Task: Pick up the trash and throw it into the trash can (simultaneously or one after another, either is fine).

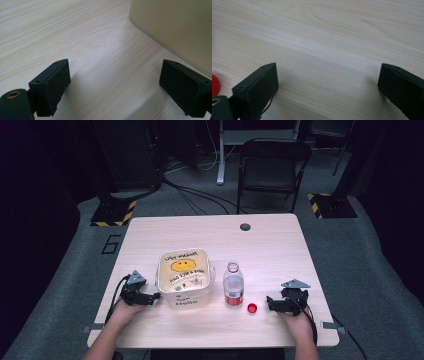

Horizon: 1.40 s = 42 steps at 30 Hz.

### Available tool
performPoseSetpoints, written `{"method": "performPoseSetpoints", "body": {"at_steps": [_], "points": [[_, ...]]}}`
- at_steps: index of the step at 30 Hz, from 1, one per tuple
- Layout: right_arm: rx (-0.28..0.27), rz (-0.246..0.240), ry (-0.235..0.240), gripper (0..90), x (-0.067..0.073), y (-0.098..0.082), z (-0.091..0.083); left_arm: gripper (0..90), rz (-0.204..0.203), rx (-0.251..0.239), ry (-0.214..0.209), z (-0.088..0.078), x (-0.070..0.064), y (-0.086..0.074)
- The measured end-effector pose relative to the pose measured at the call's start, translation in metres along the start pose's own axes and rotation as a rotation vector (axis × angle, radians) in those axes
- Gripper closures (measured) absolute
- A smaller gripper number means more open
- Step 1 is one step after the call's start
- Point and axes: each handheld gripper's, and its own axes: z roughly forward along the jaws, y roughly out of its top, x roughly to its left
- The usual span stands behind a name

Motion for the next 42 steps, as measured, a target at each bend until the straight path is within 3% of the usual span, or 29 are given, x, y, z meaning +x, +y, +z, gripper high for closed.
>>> {"method": "performPoseSetpoints", "body": {"at_steps": [12,14,15,16,18,29,35,38,39,42], "points": [[0.016,0.006,0.0,14.0,0.001,0.0,-0.007,8.7,-0.009,-0.001,0.005,0.001,0.002,0.001],[0.023,0.008,0.016,31.7,0.0,0.003,-0.01,8.7,-0.009,-0.002,0.007,0.001,0.002,0.001],[0.023,0.008,0.016,31.7,0.0,0.003,-0.01,8.7,-0.009,-0.002,0.007,0.001,0.002,0.001],[0.02,0.021,0.056,33.3,0.0,0.003,-0.012,8.7,-0.016,0.006,0.003,0.0,0.001,0.001],[0.023,0.01,0.049,34.8,0.001,0.004,-0.011,8.7,-0.017,-0.011,0.011,0.001,0.001,0.0],[0.035,-0.024,0.061,36.3,0.004,0.01,-0.016,8.7,-0.019,0.005,0.013,0.001,0.004,0.002],[0.006,-0.048,0.061,35.0,0.006,0.017,-0.026,8.8,-0.02,0.007,0.015,0.001,0.004,0.002],[-0.033,-0.074,0.069,35.2,0.011,0.021,-0.034,8.8,-0.028,0.006,0.019,0.001,0.004,0.002],[-0.04,-0.079,0.072,35.2,0.012,0.022,-0.035,8.8,-0.014,0.017,0.017,0.0,0.005,0.002],[-0.058,-0.075,0.086,35.0,0.016,0.025,-0.039,8.8,-0.03,0.003,0.022,0.001,0.004,0.002]]}}
